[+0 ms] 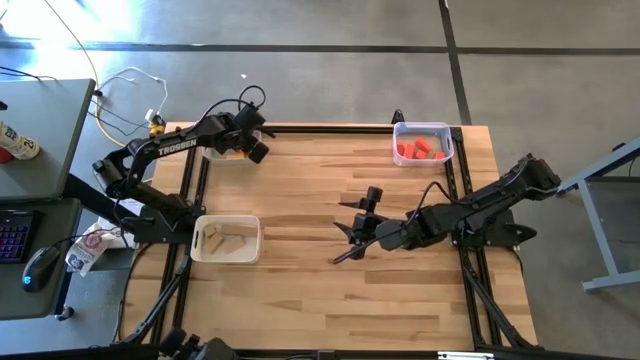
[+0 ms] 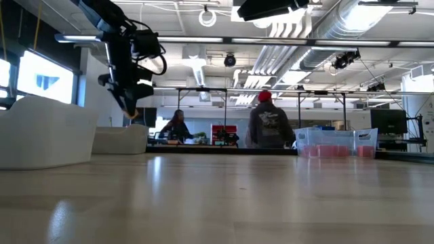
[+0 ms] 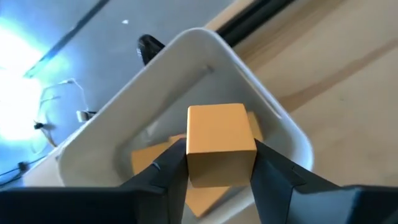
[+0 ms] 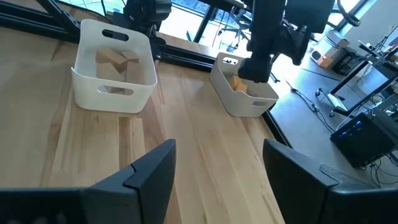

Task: Sort & place blocks by color
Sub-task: Put the yellow block into the gray bin, then return to Home Position

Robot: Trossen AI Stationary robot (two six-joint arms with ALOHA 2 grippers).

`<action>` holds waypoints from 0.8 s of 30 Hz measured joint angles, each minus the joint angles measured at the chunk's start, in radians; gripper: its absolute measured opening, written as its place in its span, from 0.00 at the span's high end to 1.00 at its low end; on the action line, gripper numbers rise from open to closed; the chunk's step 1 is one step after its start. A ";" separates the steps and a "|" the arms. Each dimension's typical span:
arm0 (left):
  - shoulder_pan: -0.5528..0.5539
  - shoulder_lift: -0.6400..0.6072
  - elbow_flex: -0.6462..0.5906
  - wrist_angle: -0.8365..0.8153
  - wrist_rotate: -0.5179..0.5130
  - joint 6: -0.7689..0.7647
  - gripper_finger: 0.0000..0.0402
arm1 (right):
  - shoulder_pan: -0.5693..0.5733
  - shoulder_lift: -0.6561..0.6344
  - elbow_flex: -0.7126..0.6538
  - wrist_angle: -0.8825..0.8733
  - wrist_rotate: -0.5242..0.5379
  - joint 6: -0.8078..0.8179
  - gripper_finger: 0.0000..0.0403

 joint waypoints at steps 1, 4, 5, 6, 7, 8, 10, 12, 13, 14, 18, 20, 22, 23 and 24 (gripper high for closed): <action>0.001 0.000 0.000 -0.001 0.012 0.000 0.68 | 0.000 0.000 0.000 0.000 0.000 0.000 0.44; 0.000 0.000 0.000 -0.003 0.037 -0.001 0.62 | 0.000 0.000 0.000 0.000 0.000 0.003 0.44; 0.000 0.000 0.000 -0.003 0.043 -0.001 0.60 | 0.000 0.000 0.000 0.000 0.000 0.008 0.44; 0.000 0.000 0.000 -0.003 0.046 -0.002 0.58 | 0.000 0.000 0.000 0.000 0.001 0.016 0.44; 0.000 0.000 0.000 -0.003 0.044 -0.004 0.56 | 0.000 0.000 0.000 0.000 0.001 0.018 0.44; 0.000 0.000 0.000 -0.003 0.041 -0.013 0.54 | 0.000 0.000 0.000 0.000 0.001 0.018 0.44; 0.000 0.000 0.000 -0.003 0.041 -0.025 0.51 | 0.000 0.000 0.000 0.000 0.001 0.018 0.44; 0.000 0.000 0.000 -0.003 0.050 -0.021 0.50 | 0.000 0.000 0.000 0.000 0.001 0.018 0.44; 0.000 0.000 0.000 -0.003 0.060 -0.016 0.50 | 0.000 0.000 0.000 0.000 0.001 0.018 0.44; 0.000 -0.002 0.000 -0.005 0.078 -0.014 0.50 | 0.000 0.000 0.000 -0.001 0.001 0.014 0.44; -0.020 -0.037 0.000 0.002 0.247 -0.013 0.51 | -0.010 -0.010 -0.001 -0.004 -0.005 -0.032 0.44; -0.038 -0.065 0.000 0.029 0.358 -0.012 0.51 | -0.027 -0.028 -0.001 -0.018 -0.027 -0.028 0.44; -0.061 -0.101 0.000 0.070 0.455 -0.010 0.51 | -0.050 -0.047 -0.001 -0.050 -0.027 -0.008 0.44; -0.075 -0.118 0.000 0.090 0.502 -0.010 0.51 | -0.066 -0.057 -0.001 -0.077 -0.027 0.007 0.44; -0.089 -0.134 0.000 0.107 0.550 -0.011 0.51 | -0.081 -0.069 -0.001 -0.115 -0.028 0.024 0.44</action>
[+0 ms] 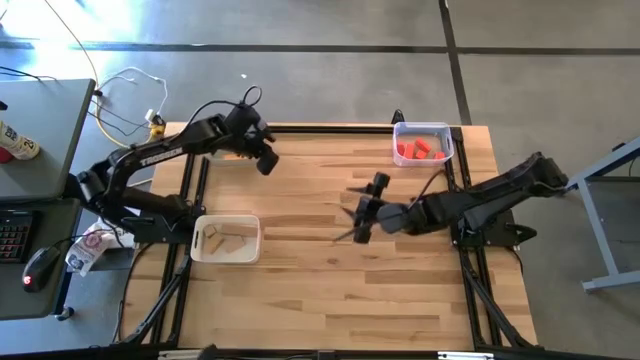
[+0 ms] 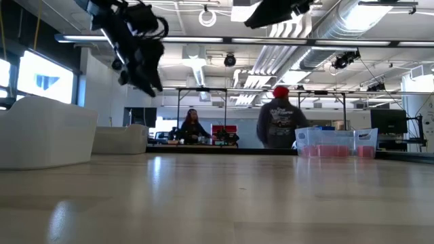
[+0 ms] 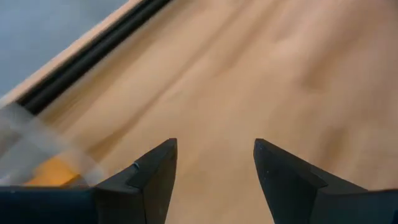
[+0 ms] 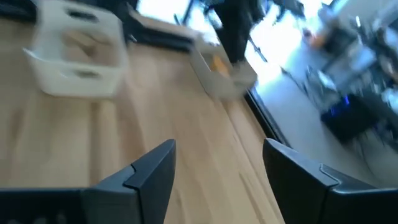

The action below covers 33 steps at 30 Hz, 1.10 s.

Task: Sort & place blocks by color
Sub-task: Return to Home Position

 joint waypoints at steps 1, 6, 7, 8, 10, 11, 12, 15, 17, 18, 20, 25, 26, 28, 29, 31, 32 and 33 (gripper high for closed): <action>-0.015 -0.019 0.000 0.020 0.049 0.001 0.51 | -0.018 -0.012 0.000 -0.042 0.000 0.025 0.44; -0.114 -0.117 -0.023 0.146 0.176 -0.010 0.51 | -0.125 -0.040 0.000 -0.219 -0.027 0.221 0.44; -0.133 -0.142 -0.046 0.188 0.176 -0.017 0.51 | -0.147 -0.041 -0.001 -0.244 -0.049 0.245 0.44; -0.153 -0.167 -0.072 0.227 0.176 -0.021 0.51 | -0.166 -0.042 -0.005 -0.251 -0.079 0.261 0.44; -0.187 -0.219 -0.134 0.293 0.176 -0.037 0.51 | -0.197 -0.042 -0.032 -0.233 -0.135 0.265 0.44; -0.202 -0.245 -0.168 0.322 0.176 -0.044 0.51 | -0.208 -0.042 -0.048 -0.218 -0.153 0.265 0.44; -0.219 -0.271 -0.202 0.356 0.177 -0.045 0.51 | -0.218 -0.042 -0.063 -0.206 -0.159 0.264 0.44; -0.258 -0.351 -0.308 0.447 0.175 -0.075 0.51 | -0.236 -0.042 -0.109 -0.196 -0.149 0.294 0.44; -0.277 -0.409 -0.372 0.491 0.175 -0.096 0.51 | -0.242 -0.049 -0.149 -0.202 -0.118 0.343 0.44; -0.286 -0.436 -0.398 0.506 0.174 -0.097 0.51 | -0.243 -0.054 -0.169 -0.200 -0.100 0.365 0.44; -0.302 -0.494 -0.447 0.514 0.173 -0.097 0.51 | -0.241 -0.074 -0.219 -0.198 -0.071 0.400 0.44; -0.342 -0.621 -0.538 0.543 0.172 -0.096 0.51 | -0.241 -0.174 -0.357 -0.176 -0.068 0.511 0.44; -0.349 -0.647 -0.555 0.556 0.172 -0.093 0.51 | -0.241 -0.200 -0.385 -0.162 -0.068 0.525 0.44; -0.363 -0.697 -0.594 0.586 0.172 -0.082 0.51 | -0.241 -0.260 -0.445 -0.132 -0.072 0.535 0.44; -0.370 -0.719 -0.613 0.604 0.172 -0.079 0.51 | -0.241 -0.291 -0.471 -0.109 -0.078 0.535 0.44; -0.380 -0.765 -0.654 0.647 0.172 -0.078 0.51 | -0.241 -0.359 -0.524 -0.068 -0.083 0.535 0.44; -0.386 -0.786 -0.676 0.671 0.172 -0.078 0.51 | -0.241 -0.392 -0.547 -0.052 -0.085 0.535 0.44; -0.389 -0.808 -0.696 0.691 0.172 -0.078 0.51 | -0.241 -0.426 -0.570 -0.031 -0.086 0.533 0.44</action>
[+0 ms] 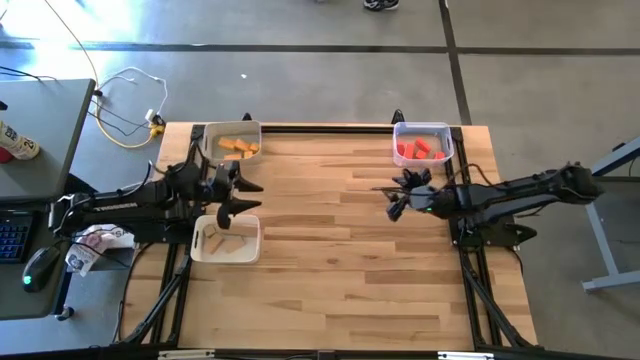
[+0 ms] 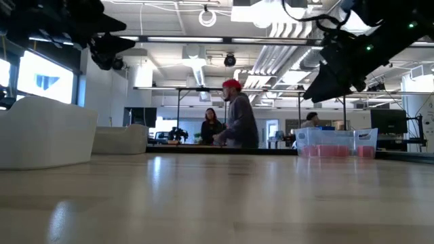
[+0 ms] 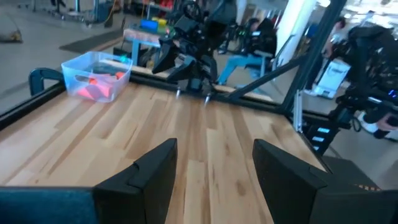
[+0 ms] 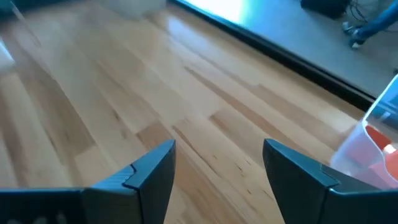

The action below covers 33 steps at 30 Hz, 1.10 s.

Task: Sort & place blocks by color
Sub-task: Return to Home Position

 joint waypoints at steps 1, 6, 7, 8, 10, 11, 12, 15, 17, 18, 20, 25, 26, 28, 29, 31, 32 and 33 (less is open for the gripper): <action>-0.004 -0.023 -0.022 0.013 0.000 0.000 0.51 | 0.000 -0.035 -0.022 0.018 -0.001 -0.005 0.44; -0.015 -0.125 -0.106 0.055 0.000 0.000 0.51 | 0.000 -0.195 -0.093 0.051 0.002 -0.030 0.44; -0.015 -0.144 -0.118 0.055 0.000 0.000 0.51 | 0.000 -0.224 -0.101 0.055 0.002 -0.040 0.44; -0.015 -0.162 -0.128 0.052 0.000 0.000 0.51 | 0.000 -0.250 -0.107 0.057 0.002 -0.051 0.44; -0.015 -0.194 -0.143 0.050 0.000 0.001 0.51 | 0.000 -0.305 -0.120 0.064 0.002 -0.072 0.44; -0.015 -0.210 -0.151 0.050 0.000 0.007 0.51 | 0.000 -0.333 -0.127 0.066 0.003 -0.086 0.44; -0.015 -0.227 -0.160 0.050 0.001 0.014 0.51 | 0.000 -0.364 -0.138 0.065 0.004 -0.094 0.44; -0.015 -0.279 -0.190 0.047 0.021 0.026 0.51 | 0.000 -0.460 -0.178 0.065 0.014 -0.104 0.44; -0.015 -0.309 -0.204 0.045 0.044 0.026 0.51 | 0.000 -0.530 -0.210 0.067 0.014 -0.104 0.44; -0.015 -0.324 -0.209 0.044 0.049 0.027 0.51 | 0.000 -0.563 -0.226 0.068 0.012 -0.103 0.44; -0.015 -0.349 -0.220 0.047 0.052 0.047 0.51 | 0.000 -0.626 -0.253 0.069 0.003 -0.096 0.44; -0.014 -0.393 -0.265 0.060 0.017 0.065 0.51 | 0.000 -0.754 -0.306 0.070 -0.038 -0.101 0.44; -0.014 -0.399 -0.272 0.052 0.014 0.062 0.51 | 0.000 -0.774 -0.314 0.070 -0.047 -0.107 0.44; -0.014 -0.404 -0.272 0.030 0.015 0.061 0.51 | 0.000 -0.807 -0.329 0.070 -0.073 -0.119 0.44; -0.015 -0.404 -0.272 0.031 0.015 0.061 0.51 | 0.000 -0.822 -0.336 0.069 -0.087 -0.122 0.44; -0.015 -0.404 -0.272 0.031 0.025 0.065 0.51 | 0.000 -0.847 -0.352 0.071 -0.113 -0.134 0.44; -0.015 -0.404 -0.272 0.032 0.028 0.069 0.51 | 0.000 -0.859 -0.362 0.071 -0.136 -0.140 0.44; -0.015 -0.404 -0.272 0.033 0.029 0.073 0.51 | 0.000 -0.869 -0.371 0.070 -0.163 -0.142 0.44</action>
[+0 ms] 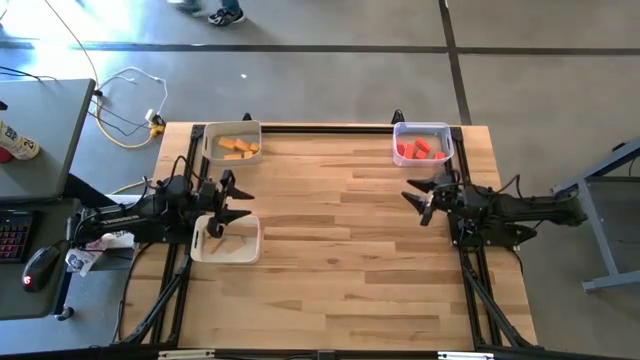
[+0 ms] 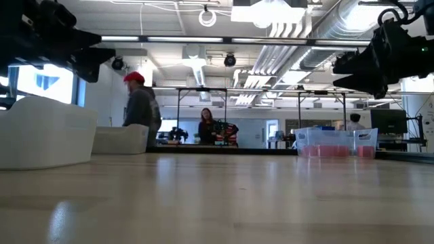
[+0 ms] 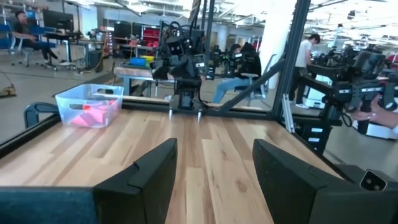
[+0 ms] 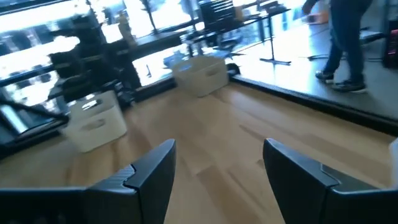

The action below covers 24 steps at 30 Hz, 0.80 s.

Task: Sort & place blocks by color
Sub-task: Return to Home Position

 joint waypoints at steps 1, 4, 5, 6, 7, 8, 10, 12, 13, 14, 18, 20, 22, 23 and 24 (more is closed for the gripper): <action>0.000 0.000 0.000 -0.001 0.000 0.005 0.51 | 0.000 -0.010 -0.009 -0.001 -0.027 -0.003 0.44; 0.000 0.000 0.000 -0.012 0.000 0.015 0.51 | 0.001 -0.020 -0.014 0.008 -0.123 -0.043 0.44; 0.000 0.000 0.000 -0.019 0.000 0.014 0.51 | 0.001 -0.023 -0.015 0.006 -0.151 -0.056 0.44; 0.000 0.000 0.000 -0.027 0.000 0.015 0.51 | 0.001 -0.023 -0.015 0.004 -0.177 -0.058 0.44; 0.000 0.000 0.000 -0.037 0.000 0.014 0.51 | 0.001 -0.023 -0.015 0.002 -0.197 -0.059 0.44; 0.000 0.000 0.000 -0.048 0.001 0.013 0.51 | 0.001 -0.023 -0.015 0.000 -0.221 -0.059 0.44; 0.000 0.005 0.001 -0.054 0.000 -0.006 0.51 | 0.001 -0.023 -0.015 -0.007 -0.282 -0.068 0.44; 0.000 0.005 0.001 -0.053 0.000 -0.009 0.51 | 0.001 -0.023 -0.015 -0.014 -0.347 -0.076 0.44; 0.000 0.005 0.001 -0.053 0.000 -0.004 0.51 | 0.001 -0.023 -0.015 -0.018 -0.382 -0.078 0.44; 0.000 0.005 0.001 -0.053 0.000 0.006 0.51 | 0.001 -0.023 -0.015 -0.022 -0.415 -0.078 0.44; 0.000 0.005 0.001 -0.053 -0.002 0.022 0.51 | 0.001 -0.022 -0.015 -0.030 -0.482 -0.111 0.44; 0.000 0.005 0.001 -0.053 -0.003 0.024 0.51 | 0.001 -0.021 -0.015 -0.029 -0.474 -0.135 0.44; 0.000 0.005 0.001 -0.053 -0.003 0.022 0.51 | 0.001 -0.021 -0.015 -0.029 -0.460 -0.147 0.44; 0.000 0.005 0.001 -0.053 -0.003 0.021 0.51 | 0.001 -0.021 -0.015 -0.028 -0.453 -0.148 0.44; 0.000 0.005 0.001 -0.052 -0.003 0.017 0.51 | 0.001 -0.021 -0.015 -0.028 -0.449 -0.148 0.44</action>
